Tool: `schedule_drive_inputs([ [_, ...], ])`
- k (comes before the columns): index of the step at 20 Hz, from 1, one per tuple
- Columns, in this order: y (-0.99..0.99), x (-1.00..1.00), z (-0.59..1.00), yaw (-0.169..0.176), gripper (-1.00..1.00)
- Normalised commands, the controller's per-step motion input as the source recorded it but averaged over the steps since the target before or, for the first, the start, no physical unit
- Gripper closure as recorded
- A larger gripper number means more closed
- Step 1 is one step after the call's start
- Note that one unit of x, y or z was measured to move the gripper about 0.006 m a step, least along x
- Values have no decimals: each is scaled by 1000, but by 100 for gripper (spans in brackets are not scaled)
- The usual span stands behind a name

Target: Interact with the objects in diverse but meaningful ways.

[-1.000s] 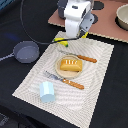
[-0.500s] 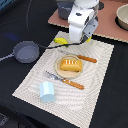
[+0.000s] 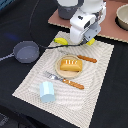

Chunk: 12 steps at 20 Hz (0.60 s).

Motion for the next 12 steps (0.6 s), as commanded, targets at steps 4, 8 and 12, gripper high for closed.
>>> schedule_drive_inputs([
  [4, 75, 184, 55, 0, -100],
  [8, 146, 237, 150, 0, -100],
  [12, 214, 202, 581, -1, -100],
])
